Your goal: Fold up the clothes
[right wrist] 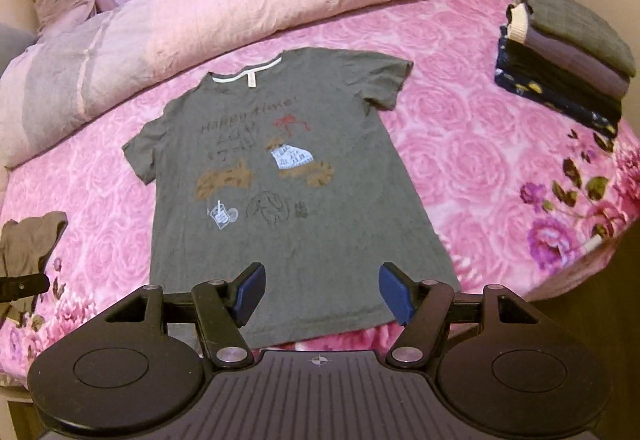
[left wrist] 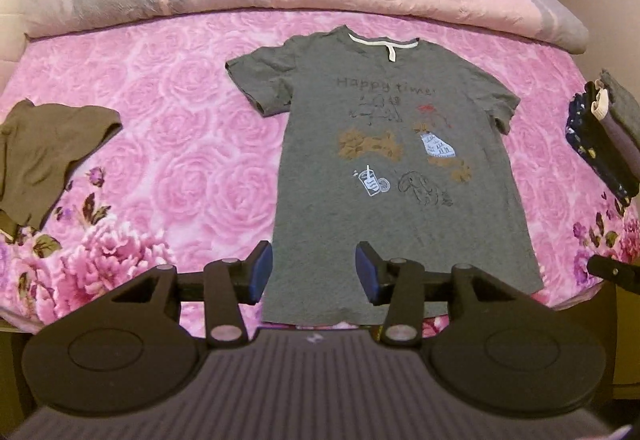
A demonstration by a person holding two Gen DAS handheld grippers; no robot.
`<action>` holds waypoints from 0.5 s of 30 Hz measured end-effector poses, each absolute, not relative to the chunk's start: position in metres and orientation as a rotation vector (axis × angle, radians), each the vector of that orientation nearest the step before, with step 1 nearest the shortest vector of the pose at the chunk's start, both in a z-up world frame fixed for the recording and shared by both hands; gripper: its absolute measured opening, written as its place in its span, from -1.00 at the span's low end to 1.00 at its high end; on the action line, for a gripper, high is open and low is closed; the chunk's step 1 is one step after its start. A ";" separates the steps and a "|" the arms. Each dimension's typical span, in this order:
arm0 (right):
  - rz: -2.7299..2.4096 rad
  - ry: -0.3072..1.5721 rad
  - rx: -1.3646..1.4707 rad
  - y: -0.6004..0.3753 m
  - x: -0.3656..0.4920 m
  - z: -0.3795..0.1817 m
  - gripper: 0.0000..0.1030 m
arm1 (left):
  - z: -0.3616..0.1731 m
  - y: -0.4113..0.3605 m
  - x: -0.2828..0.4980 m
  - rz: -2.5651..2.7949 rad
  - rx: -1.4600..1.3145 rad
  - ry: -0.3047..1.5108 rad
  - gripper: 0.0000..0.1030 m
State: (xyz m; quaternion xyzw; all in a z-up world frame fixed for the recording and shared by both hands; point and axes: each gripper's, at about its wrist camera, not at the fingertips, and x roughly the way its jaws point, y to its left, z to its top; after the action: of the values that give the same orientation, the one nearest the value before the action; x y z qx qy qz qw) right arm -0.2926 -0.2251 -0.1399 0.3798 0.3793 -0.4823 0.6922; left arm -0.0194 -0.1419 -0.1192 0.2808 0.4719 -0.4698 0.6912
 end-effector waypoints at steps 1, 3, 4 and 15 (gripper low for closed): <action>-1.075 0.847 0.844 -0.224 -0.293 -0.138 0.29 | -0.115 -0.142 -0.021 -1.046 0.629 1.045 -0.20; -1.068 0.849 0.832 -0.223 -0.293 -0.133 0.29 | -0.108 -0.143 -0.025 -1.037 0.632 1.020 -0.20; -1.063 0.852 0.824 -0.223 -0.293 -0.131 0.29 | -0.104 -0.144 -0.028 -1.034 0.631 1.007 -0.20; -0.956 0.879 0.726 -0.229 -0.306 -0.119 0.29 | -0.084 -0.146 -0.078 -0.975 0.622 0.951 -0.19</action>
State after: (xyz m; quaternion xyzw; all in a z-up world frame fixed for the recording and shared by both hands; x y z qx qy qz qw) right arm -0.3059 -0.2292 -0.1192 0.3304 0.3999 -0.4352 0.7359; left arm -0.0781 -0.1458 -0.0843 0.2827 0.4321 -0.4432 0.7327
